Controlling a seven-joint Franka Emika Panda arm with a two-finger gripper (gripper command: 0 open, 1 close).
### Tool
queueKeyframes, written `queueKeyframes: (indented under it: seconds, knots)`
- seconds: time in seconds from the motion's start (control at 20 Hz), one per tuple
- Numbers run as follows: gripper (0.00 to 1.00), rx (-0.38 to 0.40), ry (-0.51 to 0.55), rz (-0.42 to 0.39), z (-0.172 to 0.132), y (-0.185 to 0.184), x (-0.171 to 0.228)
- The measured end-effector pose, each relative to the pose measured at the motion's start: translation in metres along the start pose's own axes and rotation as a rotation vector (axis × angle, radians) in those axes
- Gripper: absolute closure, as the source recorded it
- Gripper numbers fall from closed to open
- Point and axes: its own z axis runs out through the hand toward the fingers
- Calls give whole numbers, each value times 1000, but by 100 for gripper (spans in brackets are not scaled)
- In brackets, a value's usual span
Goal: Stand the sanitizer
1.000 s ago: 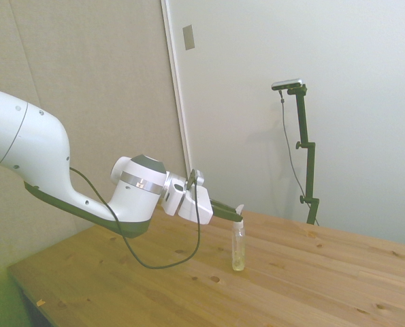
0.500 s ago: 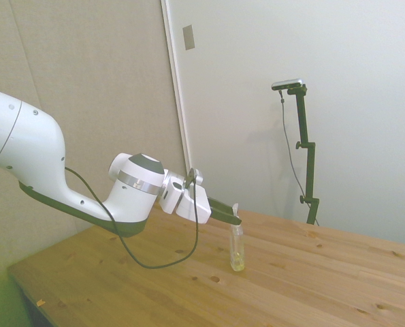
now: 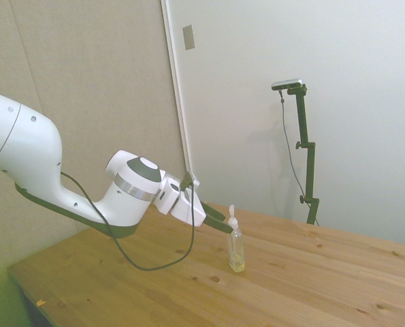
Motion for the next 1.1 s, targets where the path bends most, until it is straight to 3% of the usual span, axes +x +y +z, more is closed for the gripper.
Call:
queueKeyframes:
  seconds: [0.4,0.8,1.1]
  knots:
    - [0,-146,-232,-212,-19,25,-15]
    - [0,-297,-446,-488,-50,47,67]
    - [0,-309,-516,-579,-57,57,77]
